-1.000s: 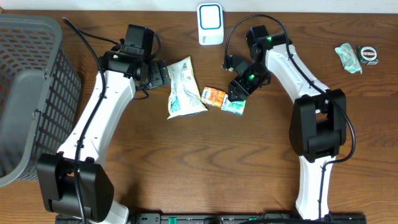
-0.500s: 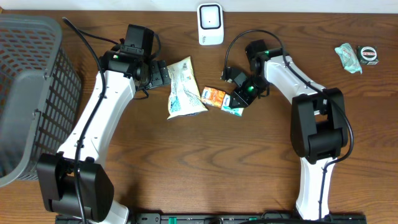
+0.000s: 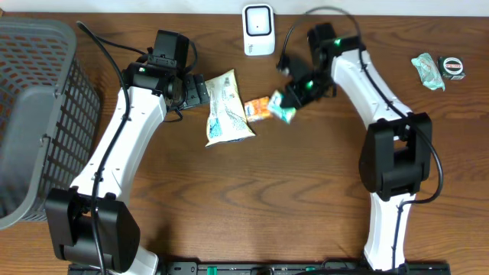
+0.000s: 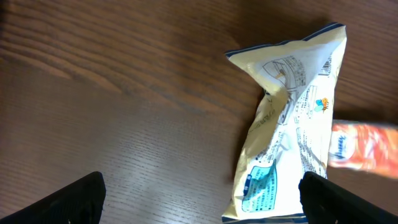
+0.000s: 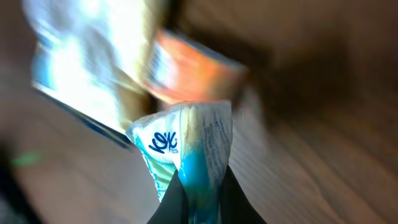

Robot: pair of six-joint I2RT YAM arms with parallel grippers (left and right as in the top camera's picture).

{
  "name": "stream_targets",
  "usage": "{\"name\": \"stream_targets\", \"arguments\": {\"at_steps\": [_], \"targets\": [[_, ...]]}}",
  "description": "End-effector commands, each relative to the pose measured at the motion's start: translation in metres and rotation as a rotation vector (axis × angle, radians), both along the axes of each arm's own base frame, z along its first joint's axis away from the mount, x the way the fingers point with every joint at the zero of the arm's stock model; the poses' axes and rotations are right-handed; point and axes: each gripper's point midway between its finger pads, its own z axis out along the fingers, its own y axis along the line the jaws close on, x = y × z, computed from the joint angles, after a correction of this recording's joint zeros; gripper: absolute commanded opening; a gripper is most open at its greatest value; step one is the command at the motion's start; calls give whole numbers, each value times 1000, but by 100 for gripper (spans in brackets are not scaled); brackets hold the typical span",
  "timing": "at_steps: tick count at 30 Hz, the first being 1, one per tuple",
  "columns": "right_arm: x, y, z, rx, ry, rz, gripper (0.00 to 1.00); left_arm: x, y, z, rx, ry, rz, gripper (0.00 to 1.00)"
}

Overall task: Scan the item barcode
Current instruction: 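Hold the teal tissue pack up to the scanner window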

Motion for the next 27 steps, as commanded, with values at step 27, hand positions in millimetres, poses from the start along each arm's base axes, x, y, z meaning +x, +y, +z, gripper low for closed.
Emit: {"name": "stream_targets", "arguments": {"at_steps": [27], "targets": [[64,51,189,928,198,-152,1,-1,2,-1,2,4,6,98]]}}
